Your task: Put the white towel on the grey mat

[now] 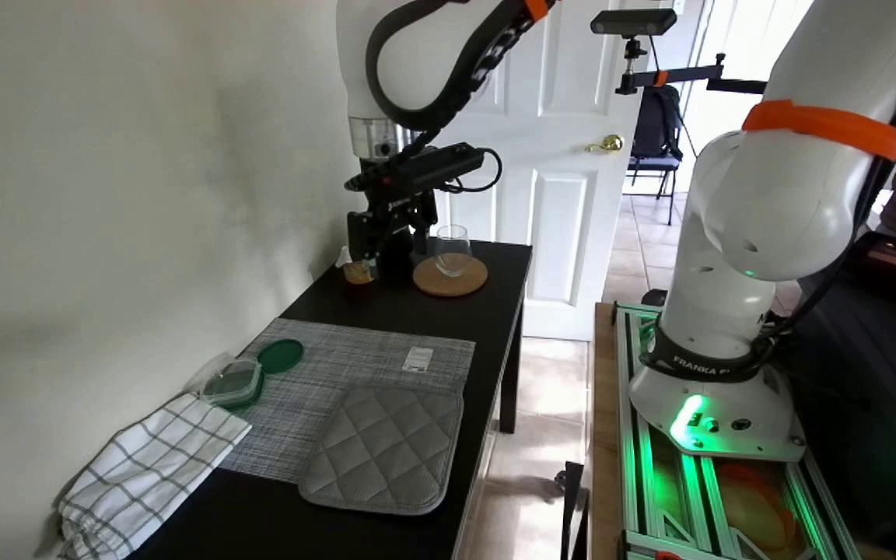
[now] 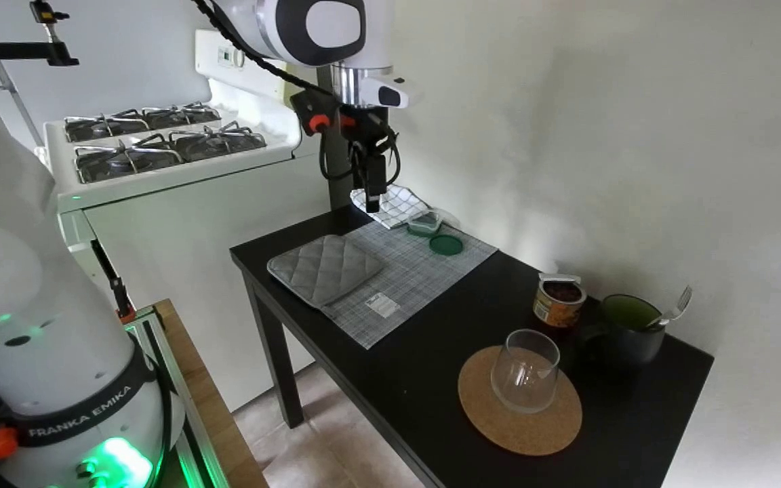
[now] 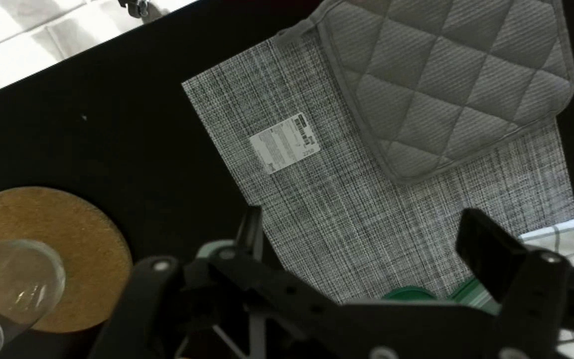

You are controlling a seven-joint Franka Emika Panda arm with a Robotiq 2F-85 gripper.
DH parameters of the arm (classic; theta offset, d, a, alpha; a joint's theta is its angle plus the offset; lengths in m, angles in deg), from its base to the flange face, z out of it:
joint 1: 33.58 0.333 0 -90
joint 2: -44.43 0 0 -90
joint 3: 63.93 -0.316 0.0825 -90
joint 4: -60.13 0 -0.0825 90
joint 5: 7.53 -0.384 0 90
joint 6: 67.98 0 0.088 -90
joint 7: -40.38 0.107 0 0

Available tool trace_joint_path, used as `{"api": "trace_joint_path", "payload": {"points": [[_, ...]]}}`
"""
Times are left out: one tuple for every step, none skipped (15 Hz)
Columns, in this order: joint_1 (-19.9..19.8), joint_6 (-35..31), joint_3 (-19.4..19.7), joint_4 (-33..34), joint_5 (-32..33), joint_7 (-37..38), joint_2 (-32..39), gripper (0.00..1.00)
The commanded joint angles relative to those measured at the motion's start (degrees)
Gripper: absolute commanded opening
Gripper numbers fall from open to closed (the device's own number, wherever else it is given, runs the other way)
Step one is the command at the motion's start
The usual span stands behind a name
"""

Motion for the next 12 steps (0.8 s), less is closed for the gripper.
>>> {"api": "trace_joint_path", "payload": {"points": [[0.6, 0.1, 0.6, 1.0, 0.1, 0.2, 1.4, 1.00], [0.6, 0.1, 0.7, 1.6, 0.1, 0.2, 2.1, 1.00], [0.6, 0.1, 0.7, 1.9, 0.1, 0.3, 2.3, 1.00], [0.6, 0.1, 0.7, 2.0, 0.1, 0.3, 2.2, 1.00], [0.6, 0.1, 0.7, 2.0, 0.1, 0.3, 2.2, 1.00], [1.1, -5.3, 0.3, 1.9, -0.6, 0.7, 3.9, 1.00], [1.1, -10.0, -0.6, 2.0, 0.9, 2.2, 5.4, 1.00], [1.8, -16.0, -1.1, 2.9, 0.3, 1.9, 7.1, 1.00], [2.4, -20.8, -1.6, 3.7, 0.1, 1.8, 8.9, 1.00], [3.1, -26.1, -2.2, 5.1, 0.1, 1.9, 11.6, 1.00], [4.0, -31.3, -2.6, 6.3, -0.5, 1.8, 14.5, 1.00], [5.1, -36.5, -3.2, 7.4, -1.2, 1.8, 17.8, 1.00]]}}
